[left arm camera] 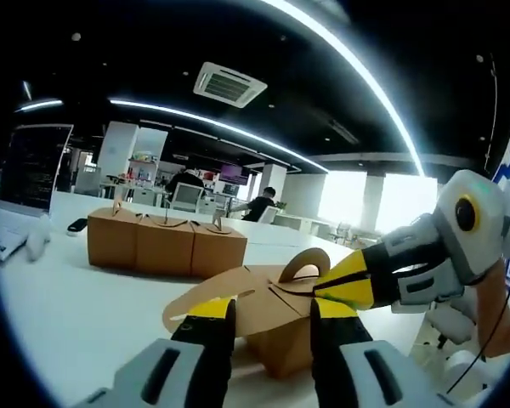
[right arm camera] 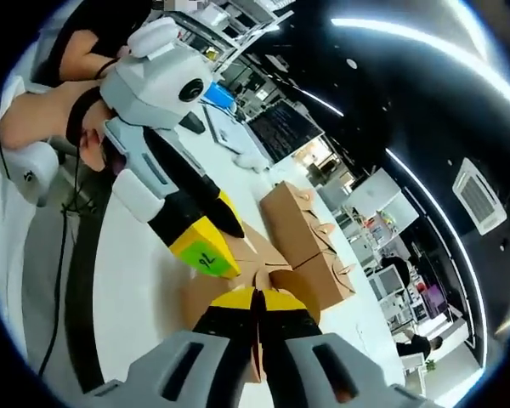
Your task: Pick up one paper box from the group, open the paper box, and remove the item inside
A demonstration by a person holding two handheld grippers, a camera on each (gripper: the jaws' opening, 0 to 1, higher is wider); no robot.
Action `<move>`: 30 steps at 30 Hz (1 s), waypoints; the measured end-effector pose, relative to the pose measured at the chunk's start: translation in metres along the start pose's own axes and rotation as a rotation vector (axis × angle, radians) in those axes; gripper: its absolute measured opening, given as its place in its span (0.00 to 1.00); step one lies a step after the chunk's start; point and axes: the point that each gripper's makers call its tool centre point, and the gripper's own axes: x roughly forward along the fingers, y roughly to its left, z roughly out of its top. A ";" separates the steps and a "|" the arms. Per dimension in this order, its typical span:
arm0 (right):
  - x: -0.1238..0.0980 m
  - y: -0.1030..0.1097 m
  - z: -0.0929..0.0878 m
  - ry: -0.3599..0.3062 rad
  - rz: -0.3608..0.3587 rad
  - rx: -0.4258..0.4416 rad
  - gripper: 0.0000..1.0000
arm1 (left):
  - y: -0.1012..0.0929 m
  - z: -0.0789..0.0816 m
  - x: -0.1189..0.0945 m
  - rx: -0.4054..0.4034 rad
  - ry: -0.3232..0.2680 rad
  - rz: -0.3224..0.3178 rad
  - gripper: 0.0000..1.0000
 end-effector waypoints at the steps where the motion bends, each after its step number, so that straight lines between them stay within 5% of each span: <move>1: 0.000 0.000 0.000 0.001 0.001 -0.001 0.03 | 0.000 0.000 0.000 -0.001 0.000 0.000 0.37; 24: -0.010 -0.016 0.000 -0.020 -0.036 0.025 0.03 | 0.000 0.000 -0.001 -0.003 0.003 -0.003 0.37; 30: -0.009 -0.010 -0.004 0.000 -0.016 0.025 0.19 | 0.000 0.000 -0.001 -0.003 0.003 -0.003 0.37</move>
